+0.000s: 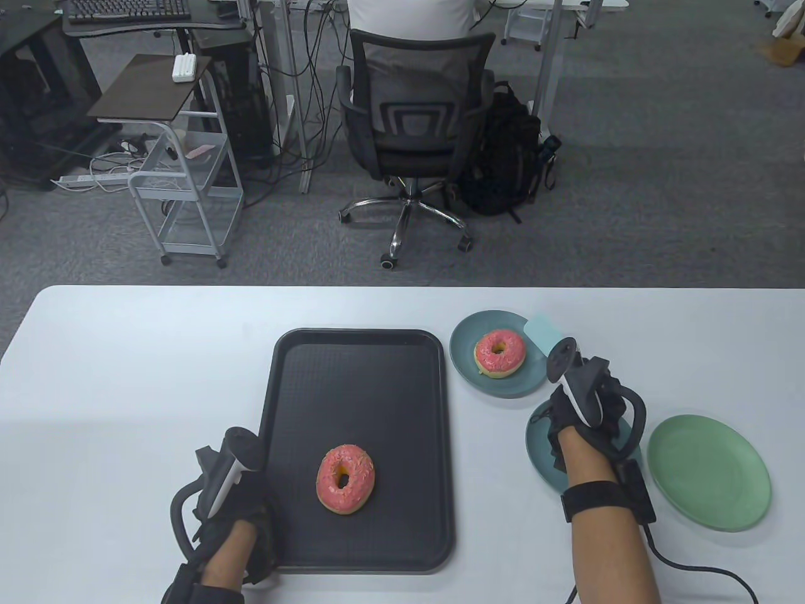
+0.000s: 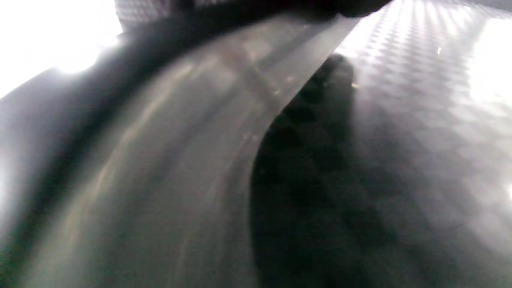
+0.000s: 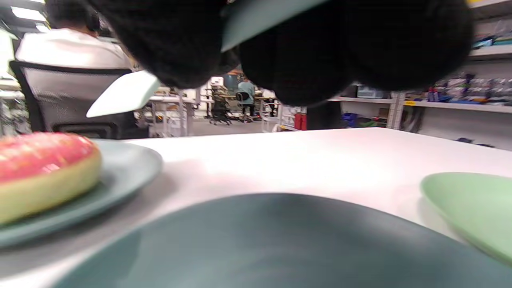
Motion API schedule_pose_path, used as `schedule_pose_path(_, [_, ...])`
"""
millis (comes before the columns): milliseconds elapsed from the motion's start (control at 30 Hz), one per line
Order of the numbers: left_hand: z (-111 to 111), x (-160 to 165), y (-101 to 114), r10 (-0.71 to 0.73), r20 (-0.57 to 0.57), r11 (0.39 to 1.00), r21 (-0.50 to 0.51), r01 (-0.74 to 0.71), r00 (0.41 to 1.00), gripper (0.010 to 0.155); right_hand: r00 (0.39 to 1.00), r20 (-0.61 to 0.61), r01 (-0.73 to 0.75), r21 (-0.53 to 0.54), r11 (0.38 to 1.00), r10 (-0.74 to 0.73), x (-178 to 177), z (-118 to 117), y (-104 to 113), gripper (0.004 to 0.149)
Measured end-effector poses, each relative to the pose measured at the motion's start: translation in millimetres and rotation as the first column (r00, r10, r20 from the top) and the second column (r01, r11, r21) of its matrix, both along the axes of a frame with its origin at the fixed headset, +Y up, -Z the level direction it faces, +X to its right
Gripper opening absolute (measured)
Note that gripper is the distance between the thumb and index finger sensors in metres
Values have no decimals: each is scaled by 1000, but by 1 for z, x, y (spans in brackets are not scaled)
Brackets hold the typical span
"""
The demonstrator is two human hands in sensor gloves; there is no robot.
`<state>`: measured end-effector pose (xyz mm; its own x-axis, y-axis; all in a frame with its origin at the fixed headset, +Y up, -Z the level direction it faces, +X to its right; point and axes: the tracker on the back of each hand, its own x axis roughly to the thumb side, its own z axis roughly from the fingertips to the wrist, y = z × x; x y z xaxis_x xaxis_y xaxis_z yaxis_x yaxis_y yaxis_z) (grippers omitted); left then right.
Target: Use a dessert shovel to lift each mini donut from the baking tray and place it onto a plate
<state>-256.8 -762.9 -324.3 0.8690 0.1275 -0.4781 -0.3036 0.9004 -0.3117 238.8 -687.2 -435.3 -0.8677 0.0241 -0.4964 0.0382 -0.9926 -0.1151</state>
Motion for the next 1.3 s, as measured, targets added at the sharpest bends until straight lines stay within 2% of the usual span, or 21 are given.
schedule_pose_path(200, [0,0,0,3,0,1000,1,-3,1000,57,964,-249,110,34,993,-99,-15,26,18,56])
schedule_pose_path(400, [0,-1,-1,12,-1,1000,3,-12,1000,57,886,-440,151,-20,988,-144,-42,57,24,56])
schedule_pose_path(533, [0,-1,-1,10,1,1000,2,-10,1000,57,837,-530,126,-56,990,-136,-60,74,22,55])
schedule_pose_path(733, [1,-3,-1,25,-2,1000,7,-25,1000,57,778,-616,46,-144,989,-126,-85,94,13,54])
schedule_pose_path(867, [2,-6,-2,39,-6,999,11,-39,999,57,746,-653,-12,-209,978,-130,-99,104,-1,54])
schedule_pose_path(1100, [2,-9,-2,58,-15,998,19,-58,998,57,699,-709,-128,-257,958,-97,-115,119,-22,54])
schedule_pose_path(1300, [2,-11,-2,74,-21,997,28,-73,997,57,685,-709,-70,-294,953,-169,-129,117,-35,54])
